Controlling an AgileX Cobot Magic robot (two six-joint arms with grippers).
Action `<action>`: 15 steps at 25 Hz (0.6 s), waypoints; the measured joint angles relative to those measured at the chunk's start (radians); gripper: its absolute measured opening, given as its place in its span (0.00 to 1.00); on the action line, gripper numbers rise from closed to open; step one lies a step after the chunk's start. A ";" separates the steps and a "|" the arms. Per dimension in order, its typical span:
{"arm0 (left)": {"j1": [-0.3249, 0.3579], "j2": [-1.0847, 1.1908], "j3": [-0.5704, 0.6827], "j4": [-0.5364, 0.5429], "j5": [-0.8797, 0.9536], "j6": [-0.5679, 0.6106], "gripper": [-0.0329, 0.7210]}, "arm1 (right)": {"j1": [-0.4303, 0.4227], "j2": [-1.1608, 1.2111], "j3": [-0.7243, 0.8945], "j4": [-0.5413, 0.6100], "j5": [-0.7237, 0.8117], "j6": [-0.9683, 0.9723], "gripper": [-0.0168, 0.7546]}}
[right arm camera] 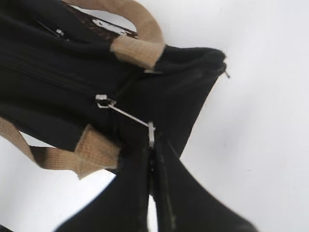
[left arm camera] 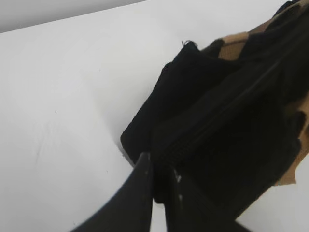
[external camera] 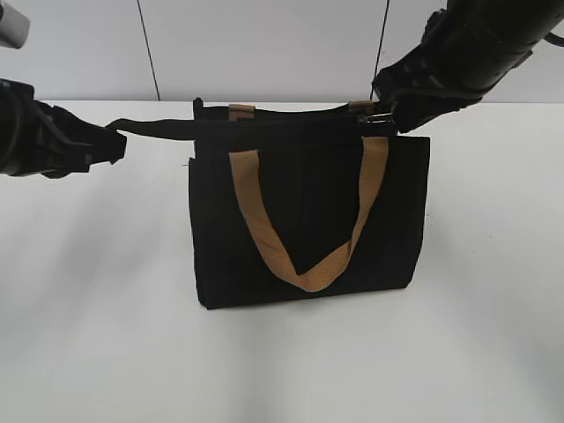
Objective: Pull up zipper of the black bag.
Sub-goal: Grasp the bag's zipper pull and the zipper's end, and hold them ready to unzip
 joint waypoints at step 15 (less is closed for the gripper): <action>-0.001 0.006 0.000 0.002 0.015 0.000 0.17 | -0.010 -0.003 -0.002 -0.068 0.027 -0.050 0.13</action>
